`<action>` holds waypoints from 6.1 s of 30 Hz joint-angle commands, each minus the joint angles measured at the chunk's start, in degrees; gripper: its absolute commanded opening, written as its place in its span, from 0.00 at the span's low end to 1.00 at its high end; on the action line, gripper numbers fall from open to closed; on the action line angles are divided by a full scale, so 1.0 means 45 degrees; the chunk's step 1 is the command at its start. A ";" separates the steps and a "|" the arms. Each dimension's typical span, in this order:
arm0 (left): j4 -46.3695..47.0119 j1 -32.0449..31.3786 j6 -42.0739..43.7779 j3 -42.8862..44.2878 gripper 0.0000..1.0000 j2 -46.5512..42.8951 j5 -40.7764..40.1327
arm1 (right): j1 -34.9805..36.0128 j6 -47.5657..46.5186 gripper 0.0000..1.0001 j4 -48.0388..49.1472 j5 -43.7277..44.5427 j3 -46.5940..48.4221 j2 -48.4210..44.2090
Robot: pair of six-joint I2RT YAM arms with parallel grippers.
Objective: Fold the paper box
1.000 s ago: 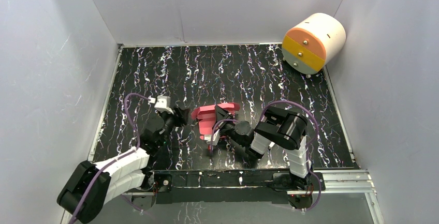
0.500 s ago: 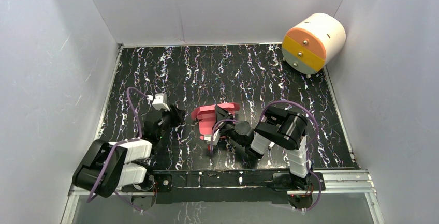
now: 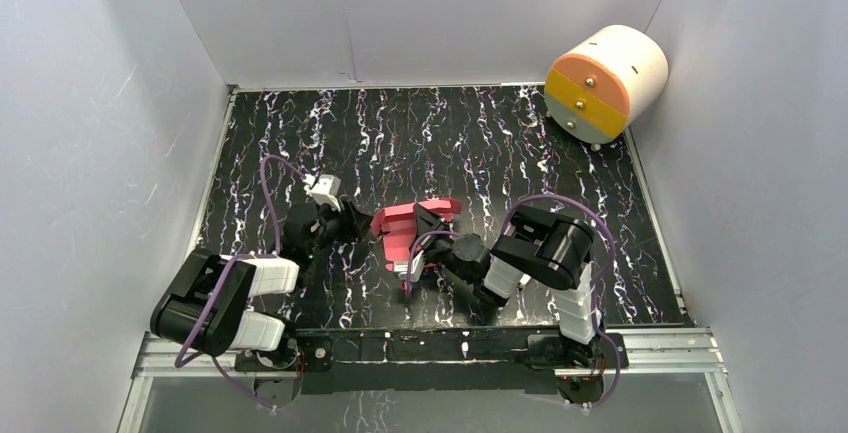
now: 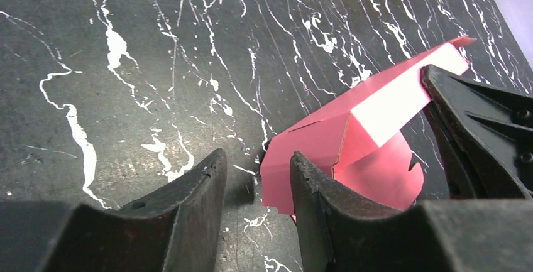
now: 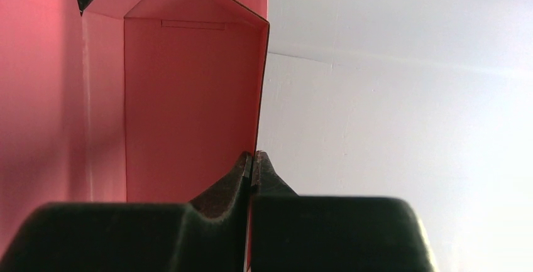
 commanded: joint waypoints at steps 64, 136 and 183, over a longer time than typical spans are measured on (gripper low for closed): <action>0.4133 -0.2382 0.2166 0.0476 0.24 0.1886 -0.1774 | 0.0242 0.2630 0.00 -0.4849 -0.1778 0.0607 -0.1991; 0.6225 -0.5525 0.2956 0.1150 0.00 0.4275 -1.2336 | -0.0193 0.8849 0.32 -0.8316 -0.1371 0.2229 -0.3329; 0.1472 -0.4170 0.3178 0.1200 0.00 0.2174 -0.7566 | -0.4594 1.6728 0.64 -0.3872 -0.6943 0.1293 -0.2474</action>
